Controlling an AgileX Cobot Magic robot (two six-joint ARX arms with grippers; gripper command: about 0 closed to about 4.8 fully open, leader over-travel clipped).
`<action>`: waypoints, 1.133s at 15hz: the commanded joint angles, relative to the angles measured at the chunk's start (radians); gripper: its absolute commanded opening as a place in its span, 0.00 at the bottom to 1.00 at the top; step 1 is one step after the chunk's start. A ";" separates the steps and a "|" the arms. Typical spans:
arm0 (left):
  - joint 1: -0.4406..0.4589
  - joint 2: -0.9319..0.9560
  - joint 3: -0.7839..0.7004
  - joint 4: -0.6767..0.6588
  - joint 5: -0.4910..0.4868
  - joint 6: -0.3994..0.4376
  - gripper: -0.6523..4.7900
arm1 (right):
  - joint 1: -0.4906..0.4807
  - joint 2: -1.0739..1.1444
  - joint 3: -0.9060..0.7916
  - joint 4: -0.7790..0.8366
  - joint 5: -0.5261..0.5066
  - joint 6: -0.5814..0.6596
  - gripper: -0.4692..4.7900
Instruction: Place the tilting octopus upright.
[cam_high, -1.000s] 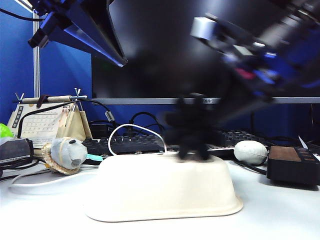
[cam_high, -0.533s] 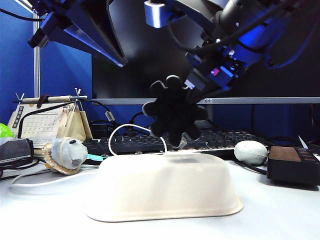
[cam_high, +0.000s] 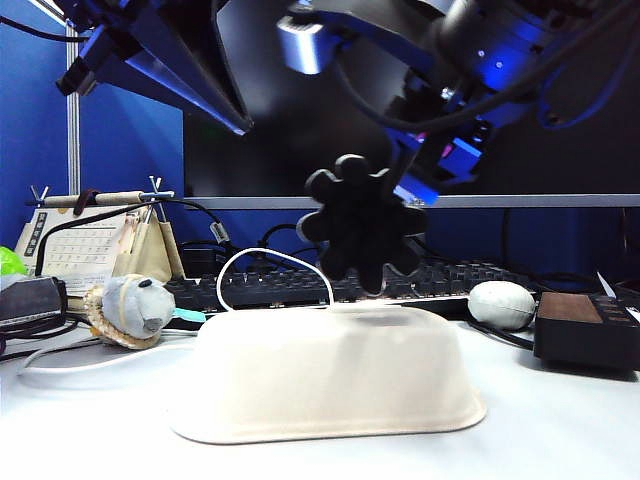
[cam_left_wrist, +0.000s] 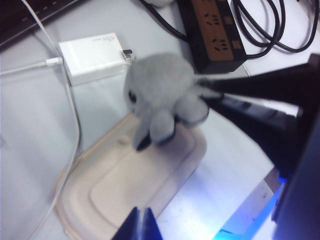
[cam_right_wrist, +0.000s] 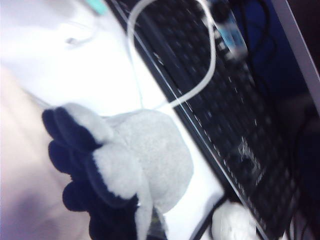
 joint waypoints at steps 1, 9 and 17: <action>0.000 -0.002 0.002 0.005 0.002 0.016 0.16 | 0.007 -0.005 0.004 -0.014 0.006 -0.056 0.08; 0.000 -0.003 0.002 0.026 0.003 0.016 0.16 | 0.004 0.003 0.003 0.046 0.045 -0.208 0.08; 0.000 -0.003 0.002 0.026 0.001 0.016 0.16 | 0.001 0.070 0.003 0.073 0.022 -0.259 0.08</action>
